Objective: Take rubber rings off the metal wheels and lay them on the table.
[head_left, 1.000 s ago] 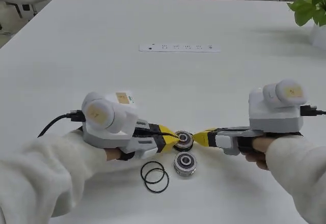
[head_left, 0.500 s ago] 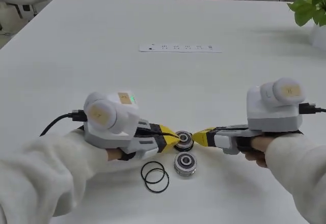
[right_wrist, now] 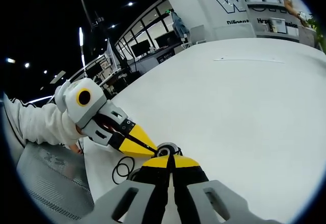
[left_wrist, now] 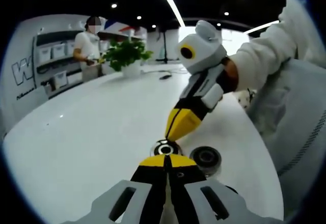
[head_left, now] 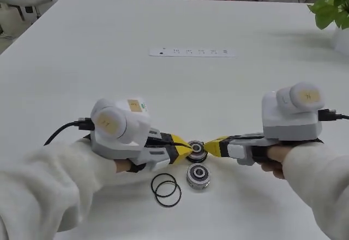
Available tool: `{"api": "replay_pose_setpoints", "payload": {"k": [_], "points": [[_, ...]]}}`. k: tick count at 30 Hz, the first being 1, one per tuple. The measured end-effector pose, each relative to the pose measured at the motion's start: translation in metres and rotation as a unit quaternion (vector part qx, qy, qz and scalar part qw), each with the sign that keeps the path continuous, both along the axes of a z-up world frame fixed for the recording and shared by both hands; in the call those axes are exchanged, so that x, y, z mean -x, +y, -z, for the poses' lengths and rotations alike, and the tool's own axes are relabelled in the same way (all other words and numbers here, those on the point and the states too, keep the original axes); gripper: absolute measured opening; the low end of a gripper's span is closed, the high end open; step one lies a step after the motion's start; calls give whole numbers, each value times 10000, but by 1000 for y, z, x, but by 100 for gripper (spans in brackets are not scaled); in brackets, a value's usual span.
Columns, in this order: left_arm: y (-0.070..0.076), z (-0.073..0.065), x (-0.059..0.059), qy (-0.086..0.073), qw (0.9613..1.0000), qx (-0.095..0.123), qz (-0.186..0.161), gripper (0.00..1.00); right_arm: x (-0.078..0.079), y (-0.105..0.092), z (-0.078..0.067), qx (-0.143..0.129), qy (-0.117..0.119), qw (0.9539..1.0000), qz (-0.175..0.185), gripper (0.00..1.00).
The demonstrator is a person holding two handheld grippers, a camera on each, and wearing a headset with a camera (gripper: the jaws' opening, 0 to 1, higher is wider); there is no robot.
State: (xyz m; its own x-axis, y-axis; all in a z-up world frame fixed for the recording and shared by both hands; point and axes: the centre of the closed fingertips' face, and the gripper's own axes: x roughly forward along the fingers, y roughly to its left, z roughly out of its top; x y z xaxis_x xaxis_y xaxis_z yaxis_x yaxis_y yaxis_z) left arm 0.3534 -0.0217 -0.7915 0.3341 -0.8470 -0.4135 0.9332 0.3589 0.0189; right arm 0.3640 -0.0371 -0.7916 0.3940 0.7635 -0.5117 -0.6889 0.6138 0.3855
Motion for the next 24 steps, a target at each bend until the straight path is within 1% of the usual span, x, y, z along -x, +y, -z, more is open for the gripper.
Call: {"api": "replay_pose_setpoints", "payload": {"k": [24], "points": [[0,0,1,8,10000,11,-12,1,2,3,-2,-43,-13,10000,-81,0]]}}
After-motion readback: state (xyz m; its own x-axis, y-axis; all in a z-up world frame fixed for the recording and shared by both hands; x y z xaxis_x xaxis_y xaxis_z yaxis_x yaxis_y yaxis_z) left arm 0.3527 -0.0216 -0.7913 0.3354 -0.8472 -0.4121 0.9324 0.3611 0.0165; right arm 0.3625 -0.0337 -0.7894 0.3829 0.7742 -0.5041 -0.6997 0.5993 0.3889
